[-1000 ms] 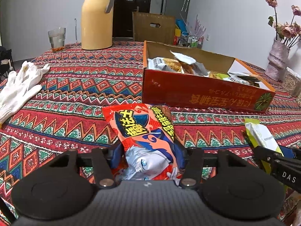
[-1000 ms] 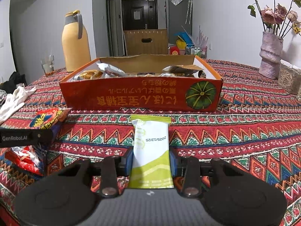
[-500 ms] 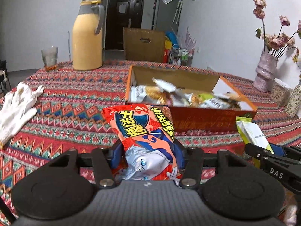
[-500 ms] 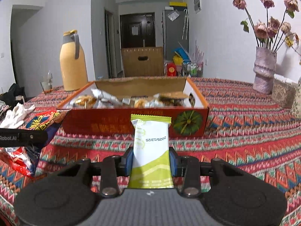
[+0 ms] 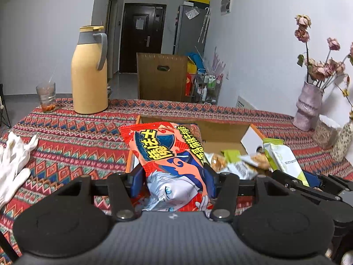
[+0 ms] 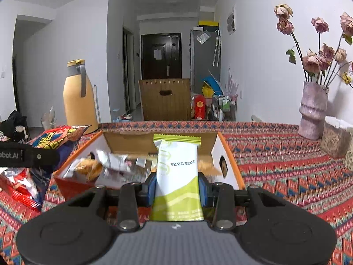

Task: Organize snacks
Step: 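Carry the chip bag and green-and-white bar over the box with both tools, then lower both packets into the box and open both tools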

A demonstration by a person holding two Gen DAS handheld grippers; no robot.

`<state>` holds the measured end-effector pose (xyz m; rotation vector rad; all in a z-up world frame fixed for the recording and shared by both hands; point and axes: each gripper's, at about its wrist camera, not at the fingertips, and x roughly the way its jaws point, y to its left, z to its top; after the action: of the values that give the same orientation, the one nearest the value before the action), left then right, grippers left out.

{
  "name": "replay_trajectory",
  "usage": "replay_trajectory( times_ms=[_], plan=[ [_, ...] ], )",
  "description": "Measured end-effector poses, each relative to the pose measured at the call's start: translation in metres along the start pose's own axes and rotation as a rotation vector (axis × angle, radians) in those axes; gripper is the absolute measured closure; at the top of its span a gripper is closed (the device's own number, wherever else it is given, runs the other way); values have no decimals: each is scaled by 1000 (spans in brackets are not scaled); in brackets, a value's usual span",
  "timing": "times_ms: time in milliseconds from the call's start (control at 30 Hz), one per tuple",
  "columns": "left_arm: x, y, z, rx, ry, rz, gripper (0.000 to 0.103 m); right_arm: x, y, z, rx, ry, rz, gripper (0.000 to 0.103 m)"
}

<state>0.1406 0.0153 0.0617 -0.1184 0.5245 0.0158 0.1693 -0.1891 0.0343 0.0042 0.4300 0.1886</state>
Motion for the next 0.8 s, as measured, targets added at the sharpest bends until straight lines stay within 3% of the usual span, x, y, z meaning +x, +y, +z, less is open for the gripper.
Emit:
replay_trajectory(
  times_ms=[433,800],
  plan=[
    [62,-11,45,-60,-15,13,48,65,-7,44,-1,0,4,66],
    [110,-5,30,-69,-11,48,48,119,-12,31,32,45,-11,66]
  ],
)
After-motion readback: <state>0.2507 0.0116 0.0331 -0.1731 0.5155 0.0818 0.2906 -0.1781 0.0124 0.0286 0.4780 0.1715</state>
